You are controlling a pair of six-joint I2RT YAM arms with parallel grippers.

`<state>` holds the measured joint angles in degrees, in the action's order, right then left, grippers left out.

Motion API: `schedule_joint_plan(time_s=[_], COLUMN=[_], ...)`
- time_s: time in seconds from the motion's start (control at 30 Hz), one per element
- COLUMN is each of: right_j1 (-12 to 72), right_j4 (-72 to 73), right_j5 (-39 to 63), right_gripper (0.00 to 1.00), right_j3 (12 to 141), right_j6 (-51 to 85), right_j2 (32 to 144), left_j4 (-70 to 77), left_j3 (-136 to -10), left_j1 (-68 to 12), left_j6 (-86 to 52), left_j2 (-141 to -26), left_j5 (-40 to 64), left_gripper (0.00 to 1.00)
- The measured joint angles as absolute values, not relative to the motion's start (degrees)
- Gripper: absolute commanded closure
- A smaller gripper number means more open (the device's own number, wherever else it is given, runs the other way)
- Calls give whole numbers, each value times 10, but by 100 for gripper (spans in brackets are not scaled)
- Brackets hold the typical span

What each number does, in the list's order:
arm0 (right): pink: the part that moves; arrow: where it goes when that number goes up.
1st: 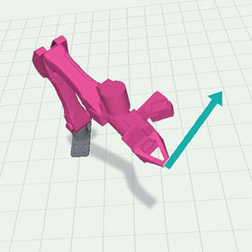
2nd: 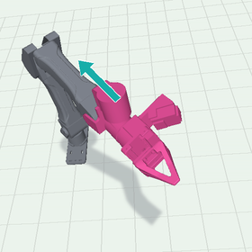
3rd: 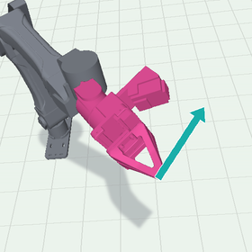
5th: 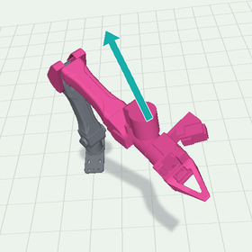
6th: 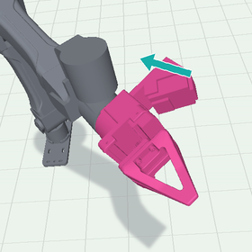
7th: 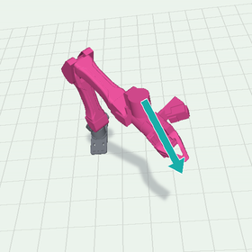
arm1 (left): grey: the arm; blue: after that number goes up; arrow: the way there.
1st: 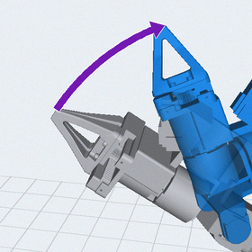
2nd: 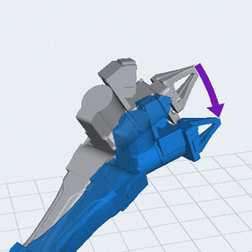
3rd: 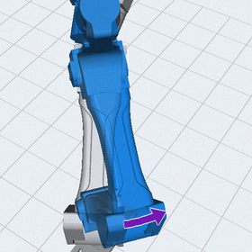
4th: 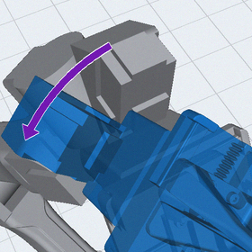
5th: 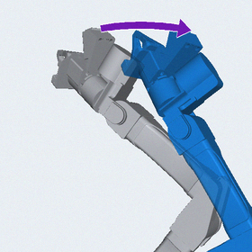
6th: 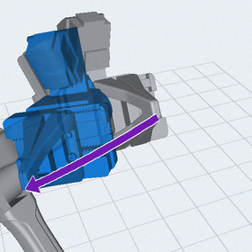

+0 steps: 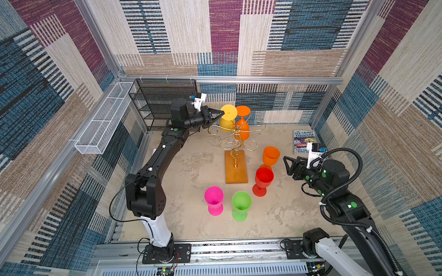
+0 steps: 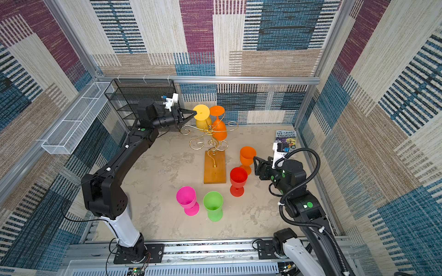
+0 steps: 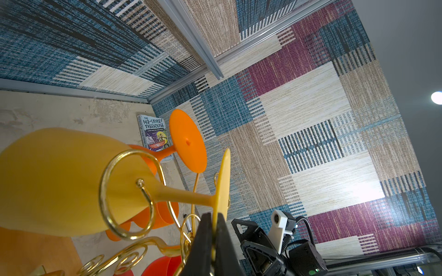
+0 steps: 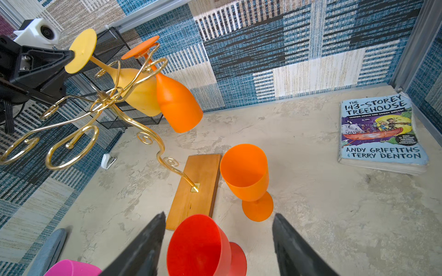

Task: Take the wine glass off the wine glass rack
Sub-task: Pick up the wine glass from the wine glass rack.

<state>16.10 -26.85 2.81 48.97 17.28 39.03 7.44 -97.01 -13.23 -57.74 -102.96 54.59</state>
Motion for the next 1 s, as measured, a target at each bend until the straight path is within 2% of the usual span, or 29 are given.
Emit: schedule_joint_plan(time_s=[0.57, 1.0], right_j1=[161, 161], right_j4=[-269, -269], right_j5=[28, 28], right_gripper=[28, 28], right_j3=[486, 480], right_j6=[173, 173], right_j2=[389, 383], left_j4=[46, 137], left_j3=[-915, -779], left_j1=[-89, -13], left_j6=[-558, -613], left_j2=[-982, -891], left_j5=[560, 566], left_gripper=[100, 100])
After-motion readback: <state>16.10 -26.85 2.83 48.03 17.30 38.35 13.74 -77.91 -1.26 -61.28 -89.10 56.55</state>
